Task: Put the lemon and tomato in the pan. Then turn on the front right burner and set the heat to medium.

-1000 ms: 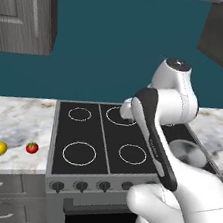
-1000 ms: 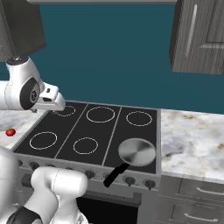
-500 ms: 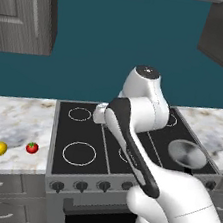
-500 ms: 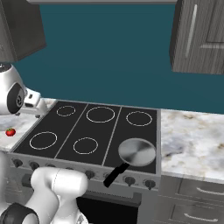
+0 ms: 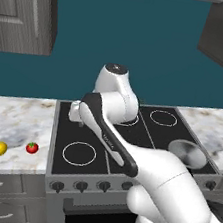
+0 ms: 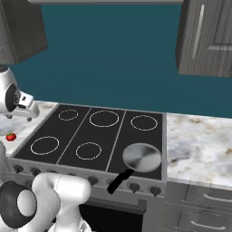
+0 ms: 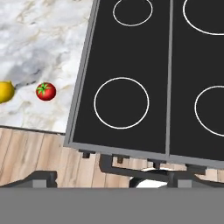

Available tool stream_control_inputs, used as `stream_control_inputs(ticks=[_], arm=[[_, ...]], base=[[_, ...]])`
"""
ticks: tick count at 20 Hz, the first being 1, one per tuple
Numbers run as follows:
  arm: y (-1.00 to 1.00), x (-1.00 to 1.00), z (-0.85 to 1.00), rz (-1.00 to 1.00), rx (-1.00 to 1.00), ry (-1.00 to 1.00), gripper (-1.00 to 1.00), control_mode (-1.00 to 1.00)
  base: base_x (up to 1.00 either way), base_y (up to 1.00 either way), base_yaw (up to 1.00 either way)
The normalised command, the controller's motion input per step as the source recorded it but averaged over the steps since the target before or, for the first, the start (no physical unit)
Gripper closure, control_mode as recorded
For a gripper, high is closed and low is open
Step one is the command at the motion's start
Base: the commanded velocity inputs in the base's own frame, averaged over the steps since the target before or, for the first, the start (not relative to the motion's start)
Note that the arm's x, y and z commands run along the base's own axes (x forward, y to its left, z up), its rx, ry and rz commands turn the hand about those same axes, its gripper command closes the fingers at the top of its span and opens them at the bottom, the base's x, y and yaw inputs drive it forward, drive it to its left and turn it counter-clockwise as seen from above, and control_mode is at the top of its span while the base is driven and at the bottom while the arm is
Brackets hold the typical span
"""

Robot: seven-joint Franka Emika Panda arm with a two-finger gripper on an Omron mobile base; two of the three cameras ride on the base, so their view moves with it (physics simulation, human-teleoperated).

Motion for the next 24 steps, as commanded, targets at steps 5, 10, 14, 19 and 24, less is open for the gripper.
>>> stream_control_inputs(ticks=[5,10,14,19,24], arm=[[0.50,0.49,-0.41,0.03,0.00,0.06,-1.00,-1.00],[0.32,0.00,-0.79,0.00,0.01,0.00,-1.00,-1.00],[0.28,0.08,-0.67,0.00,0.05,0.00,-1.00,-1.00],[0.26,0.15,-0.36,0.01,0.15,0.00,-1.00,-1.00],[0.39,0.13,-0.08,0.01,-0.01,0.09,-1.00,-1.00]], base=[[0.00,0.00,0.00],[0.00,0.00,0.00],[0.00,0.00,0.00],[0.00,0.00,0.00],[0.00,0.00,0.00]])
